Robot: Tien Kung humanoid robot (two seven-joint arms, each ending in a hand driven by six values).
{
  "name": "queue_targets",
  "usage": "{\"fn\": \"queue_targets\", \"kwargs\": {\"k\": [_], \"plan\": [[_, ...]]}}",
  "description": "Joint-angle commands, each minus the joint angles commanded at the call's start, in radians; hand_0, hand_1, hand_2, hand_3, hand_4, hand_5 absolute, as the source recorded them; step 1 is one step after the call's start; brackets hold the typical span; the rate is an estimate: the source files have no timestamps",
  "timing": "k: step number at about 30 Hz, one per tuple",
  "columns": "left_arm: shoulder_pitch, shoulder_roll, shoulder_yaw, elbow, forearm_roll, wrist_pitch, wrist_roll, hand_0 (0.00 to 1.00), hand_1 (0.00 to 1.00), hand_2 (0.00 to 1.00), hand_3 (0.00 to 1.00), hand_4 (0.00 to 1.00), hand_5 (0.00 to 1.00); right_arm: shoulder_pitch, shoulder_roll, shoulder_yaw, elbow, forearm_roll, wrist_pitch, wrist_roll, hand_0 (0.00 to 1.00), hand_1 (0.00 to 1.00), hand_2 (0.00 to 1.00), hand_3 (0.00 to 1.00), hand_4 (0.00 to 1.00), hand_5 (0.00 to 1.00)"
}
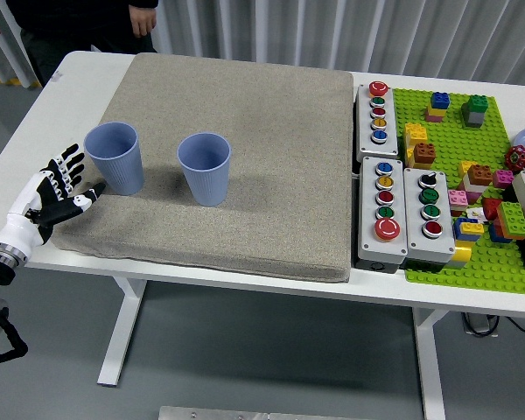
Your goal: Pick cup pour cup place
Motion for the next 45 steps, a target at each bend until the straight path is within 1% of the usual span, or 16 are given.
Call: {"fn": "queue_targets", "kwargs": {"k": [4, 5, 9, 10, 15, 16, 22, 23, 28, 33, 42, 45], "plan": [[-0.001, -0.003, 0.009, -0.002, 0.008, 0.002, 0.002, 0.998, 0.998, 0.998, 0.998, 0.78, 0.002, -0.002, 0.001, 0.001, 0.0, -0.002, 0.0, 0.0, 0.72, 0.687, 0.733, 0.699, 0.314, 0.314], [-0.002, -0.003, 0.011, -0.003, 0.01, 0.004, 0.002, 0.998, 0.998, 0.998, 0.998, 0.805, 0.002, -0.002, 0.001, 0.001, 0.0, -0.003, 0.0, 0.0, 0.72, 0.687, 0.733, 0.699, 0.314, 0.315], [-0.006, -0.004, 0.016, -0.005, 0.017, 0.013, 0.003, 0.998, 0.998, 0.998, 0.998, 0.805, 0.002, 0.0, 0.0, 0.0, 0.0, -0.001, 0.001, 0.0, 0.72, 0.687, 0.733, 0.699, 0.314, 0.315], [-0.009, -0.004, 0.018, -0.006, 0.021, 0.016, 0.005, 0.998, 0.998, 0.998, 0.998, 0.953, 0.191, 0.001, 0.0, 0.0, 0.0, 0.0, 0.0, 0.0, 0.721, 0.688, 0.733, 0.699, 0.313, 0.314], [-0.022, -0.004, 0.022, 0.005, 0.036, 0.021, 0.009, 0.998, 0.998, 0.998, 0.998, 0.953, 0.191, 0.003, -0.001, -0.003, 0.0, 0.008, 0.0, 0.002, 0.721, 0.688, 0.733, 0.699, 0.313, 0.314], [-0.023, -0.004, 0.023, 0.006, 0.036, 0.021, 0.009, 0.998, 0.998, 0.998, 0.998, 0.945, 0.173, 0.003, -0.001, -0.003, 0.0, 0.008, 0.0, 0.002, 0.721, 0.688, 0.733, 0.699, 0.313, 0.314], [-0.04, -0.006, 0.035, 0.019, 0.039, 0.026, 0.013, 0.998, 0.998, 0.998, 0.998, 0.945, 0.173, 0.005, -0.001, -0.004, 0.0, 0.01, 0.0, 0.003, 0.721, 0.688, 0.733, 0.699, 0.313, 0.314], [-0.043, -0.007, 0.036, 0.021, 0.038, 0.028, 0.013, 0.998, 0.998, 0.998, 0.998, 0.952, 0.188, 0.006, -0.001, -0.004, 0.0, 0.011, 0.0, 0.003, 0.721, 0.688, 0.733, 0.699, 0.313, 0.314], [-0.05, -0.01, 0.04, 0.024, 0.045, 0.03, 0.015, 0.998, 0.998, 0.998, 0.998, 0.952, 0.188, 0.007, -0.001, -0.004, 0.0, 0.012, 0.0, 0.004, 0.721, 0.688, 0.733, 0.699, 0.313, 0.314], [-0.069, -0.01, 0.051, 0.032, 0.053, 0.036, 0.018, 0.998, 0.998, 0.998, 0.998, 0.945, 0.177, 0.01, -0.001, -0.005, 0.0, 0.015, 0.0, 0.004, 0.721, 0.688, 0.733, 0.698, 0.313, 0.313], [-0.094, -0.012, 0.065, 0.057, 0.041, 0.042, 0.017, 0.998, 0.998, 0.998, 0.998, 0.947, 0.189, 0.012, -0.001, -0.006, 0.0, 0.017, -0.001, 0.005, 0.721, 0.688, 0.733, 0.699, 0.313, 0.312], [-0.112, -0.013, 0.074, 0.071, 0.034, 0.042, 0.017, 0.998, 0.998, 0.998, 0.998, 0.947, 0.189, 0.013, -0.002, -0.005, 0.0, 0.016, -0.001, 0.005, 0.721, 0.688, 0.733, 0.699, 0.313, 0.312]]}}
